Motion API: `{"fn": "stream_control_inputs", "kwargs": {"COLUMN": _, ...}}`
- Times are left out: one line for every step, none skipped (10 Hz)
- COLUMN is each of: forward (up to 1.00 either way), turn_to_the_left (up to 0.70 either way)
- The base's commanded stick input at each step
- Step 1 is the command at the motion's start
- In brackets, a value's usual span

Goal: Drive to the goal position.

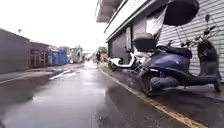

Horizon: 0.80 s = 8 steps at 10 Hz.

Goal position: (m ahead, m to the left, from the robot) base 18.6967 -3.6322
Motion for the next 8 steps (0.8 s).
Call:
{"fn": "stream_control_inputs", "kwargs": {"forward": 0.03, "turn_to_the_left": 0.01}}
{"fn": "stream_control_inputs", "kwargs": {"forward": 0.03, "turn_to_the_left": 0.01}}
{"fn": "stream_control_inputs", "kwargs": {"forward": 0.03, "turn_to_the_left": 0.01}}
{"fn": "stream_control_inputs", "kwargs": {"forward": 0.03, "turn_to_the_left": 0.01}}
{"fn": "stream_control_inputs", "kwargs": {"forward": 0.03, "turn_to_the_left": 0.01}}
{"fn": "stream_control_inputs", "kwargs": {"forward": 0.03, "turn_to_the_left": 0.01}}
{"fn": "stream_control_inputs", "kwargs": {"forward": 0.03, "turn_to_the_left": 0.01}}
{"fn": "stream_control_inputs", "kwargs": {"forward": 0.03, "turn_to_the_left": 0.01}}
